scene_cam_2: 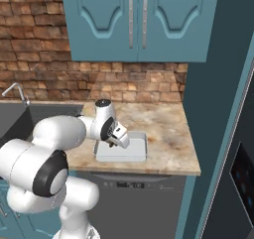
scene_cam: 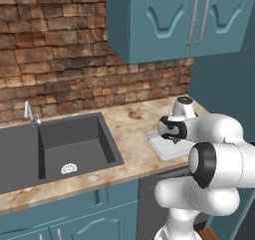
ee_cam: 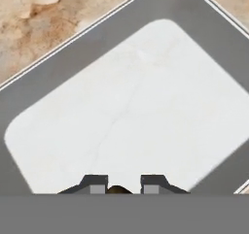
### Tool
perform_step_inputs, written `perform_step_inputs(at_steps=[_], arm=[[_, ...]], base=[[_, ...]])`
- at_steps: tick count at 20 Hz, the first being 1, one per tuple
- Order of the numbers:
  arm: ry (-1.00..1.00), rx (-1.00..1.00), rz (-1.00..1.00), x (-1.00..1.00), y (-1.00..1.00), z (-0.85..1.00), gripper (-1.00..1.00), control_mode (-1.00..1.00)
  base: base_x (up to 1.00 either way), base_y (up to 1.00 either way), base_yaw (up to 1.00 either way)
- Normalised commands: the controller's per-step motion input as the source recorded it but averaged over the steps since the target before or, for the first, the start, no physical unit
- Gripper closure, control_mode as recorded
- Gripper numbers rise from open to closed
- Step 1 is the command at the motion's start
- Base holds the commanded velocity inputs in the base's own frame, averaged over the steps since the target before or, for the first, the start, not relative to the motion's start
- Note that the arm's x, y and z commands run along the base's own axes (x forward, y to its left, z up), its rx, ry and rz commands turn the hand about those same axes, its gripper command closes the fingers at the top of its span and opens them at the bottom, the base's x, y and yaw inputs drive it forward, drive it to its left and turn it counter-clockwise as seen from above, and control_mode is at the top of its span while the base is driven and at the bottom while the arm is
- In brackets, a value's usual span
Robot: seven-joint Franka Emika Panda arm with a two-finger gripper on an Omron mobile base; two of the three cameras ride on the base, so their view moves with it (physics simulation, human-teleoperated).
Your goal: Take the bell pepper and mushroom out of the freezer and place them in the tupperware container on the counter. Then put the tupperware containing the vegetables back in the freezer.
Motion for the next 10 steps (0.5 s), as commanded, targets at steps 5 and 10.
perform_step_inputs(at_steps=[5, 10], arm=[[0.0, 0.0, 0.0, 0.51, -0.12, -0.44, 1.0, -1.0], [0.0, 0.01, 0.0, 0.09, -0.1, -0.06, -1.0, -1.0]], base=[[0.0, 0.0, 0.0], [0.0, 0.0, 0.0]])
